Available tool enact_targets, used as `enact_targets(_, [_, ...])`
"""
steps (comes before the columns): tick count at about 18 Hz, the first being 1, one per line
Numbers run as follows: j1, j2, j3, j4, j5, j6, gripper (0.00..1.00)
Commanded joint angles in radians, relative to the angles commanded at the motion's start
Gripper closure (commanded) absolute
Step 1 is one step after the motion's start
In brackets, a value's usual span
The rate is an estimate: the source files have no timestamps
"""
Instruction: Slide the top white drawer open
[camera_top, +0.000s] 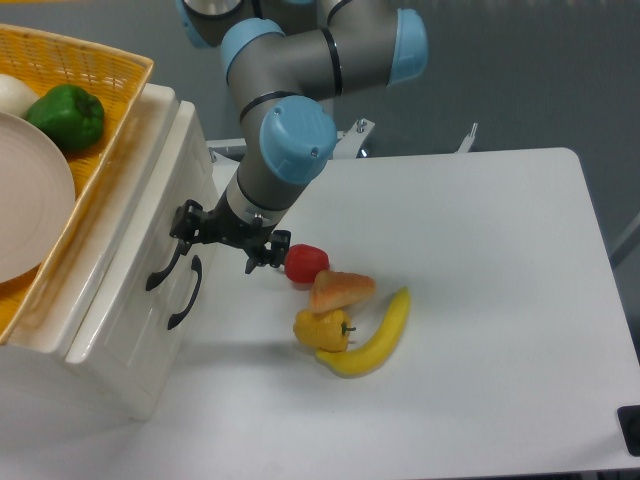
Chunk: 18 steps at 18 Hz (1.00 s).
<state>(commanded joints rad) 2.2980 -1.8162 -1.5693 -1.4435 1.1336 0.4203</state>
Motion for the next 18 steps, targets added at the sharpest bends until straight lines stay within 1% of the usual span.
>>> enact_targets(13, [-0.017, -0.006, 0.003, 0.003, 0.003, 0.014, 0.00])
enact_targets(18, [-0.020, -0.008, 0.003, 0.003, 0.006, 0.054, 0.00])
